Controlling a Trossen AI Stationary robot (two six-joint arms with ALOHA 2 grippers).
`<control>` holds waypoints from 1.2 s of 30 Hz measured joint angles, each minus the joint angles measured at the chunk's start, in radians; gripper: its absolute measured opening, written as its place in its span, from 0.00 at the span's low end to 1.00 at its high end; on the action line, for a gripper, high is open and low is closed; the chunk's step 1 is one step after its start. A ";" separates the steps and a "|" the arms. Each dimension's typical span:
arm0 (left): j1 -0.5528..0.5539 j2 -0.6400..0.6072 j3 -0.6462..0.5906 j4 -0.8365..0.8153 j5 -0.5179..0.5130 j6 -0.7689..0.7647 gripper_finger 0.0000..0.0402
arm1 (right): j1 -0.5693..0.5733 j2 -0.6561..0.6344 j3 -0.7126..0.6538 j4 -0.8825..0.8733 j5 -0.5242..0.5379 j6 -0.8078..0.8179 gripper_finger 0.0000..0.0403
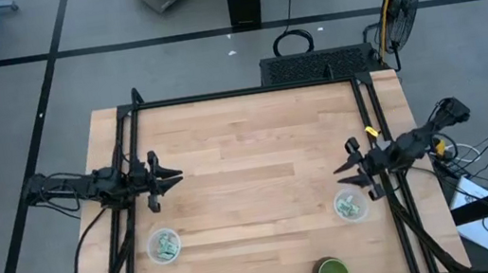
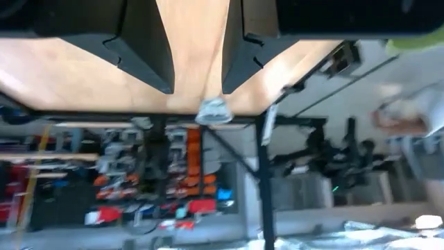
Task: Pick and place Stevia / Truvia into bins
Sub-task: Return to Home Position
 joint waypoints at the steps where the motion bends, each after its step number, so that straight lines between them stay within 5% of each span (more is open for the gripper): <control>1: 0.000 0.000 0.000 0.000 0.000 0.000 0.21 | -0.023 -0.001 0.000 0.007 -0.015 0.000 0.29; 15: 0.000 0.000 0.000 0.000 0.000 -0.001 0.21 | -0.335 0.011 -0.002 -0.083 -0.321 0.103 0.29; 36: 0.000 0.000 0.000 0.000 -0.001 -0.001 0.21 | -0.348 0.044 -0.004 -0.077 -0.281 0.021 0.29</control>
